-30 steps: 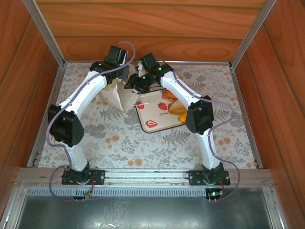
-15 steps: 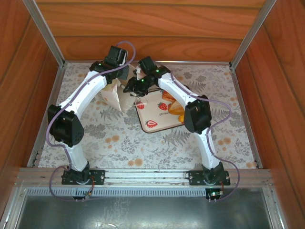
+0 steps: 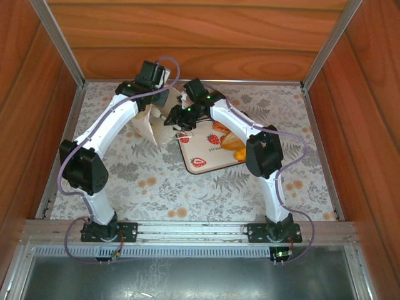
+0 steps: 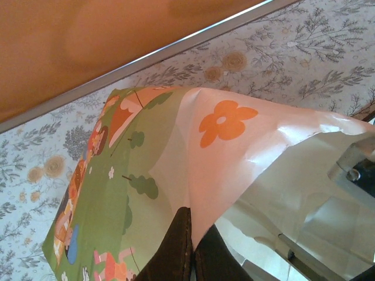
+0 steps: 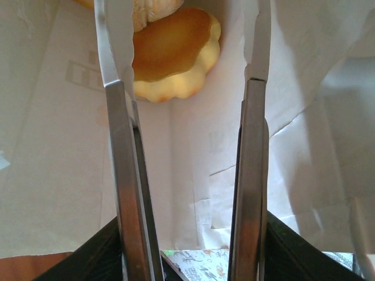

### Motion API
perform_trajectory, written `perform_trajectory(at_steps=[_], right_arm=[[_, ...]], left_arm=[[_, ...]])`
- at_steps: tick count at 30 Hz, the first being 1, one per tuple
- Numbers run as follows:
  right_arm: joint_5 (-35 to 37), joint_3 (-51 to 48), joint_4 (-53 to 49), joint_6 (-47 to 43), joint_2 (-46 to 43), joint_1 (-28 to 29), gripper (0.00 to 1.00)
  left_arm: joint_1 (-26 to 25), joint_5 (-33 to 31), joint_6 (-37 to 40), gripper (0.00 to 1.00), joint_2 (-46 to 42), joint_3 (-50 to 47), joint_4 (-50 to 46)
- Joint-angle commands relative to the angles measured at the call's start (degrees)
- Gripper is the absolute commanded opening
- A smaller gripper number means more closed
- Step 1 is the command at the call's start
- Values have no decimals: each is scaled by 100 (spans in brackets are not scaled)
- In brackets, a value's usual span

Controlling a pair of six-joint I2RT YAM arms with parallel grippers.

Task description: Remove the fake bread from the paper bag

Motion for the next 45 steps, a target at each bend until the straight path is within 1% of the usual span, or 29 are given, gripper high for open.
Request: perform_trajectory(at_steps=[1,9,15,18,28,33,39,40,42,43,45], right_arm=[[-111,383,199,118,108,31,53],[8,825,67,197,455,27,54],[40,721,56,275,479,28,54],[-23,586,261,321,452,31,54],[-61,1046,195,401,924,30,56],[-55,1203,144,357,1045,31,55],[-189,1336,331,304,1107,26,44],[-196,1347,327,282,1108,26,38],[-156,1410,238,232,1103,27,12],[-120,1440,187,206,1079,28,7],[-49,1468,84,124,1016,27,7]], left_arm=[[-10,145,152,0,-208,-48,33],[-10,308,126,0,-168,20,39],[-9,291,111,0,-130,23,33],[-10,315,76,0,-142,8,43],[-15,439,70,0,-128,-2,42],[-10,466,51,0,-143,-30,40],[-18,467,46,0,-124,-54,41],[-17,471,49,0,-122,-52,42],[-12,469,41,0,-115,-52,34],[-16,469,48,0,-112,-51,42],[-13,444,40,0,-109,-48,35]])
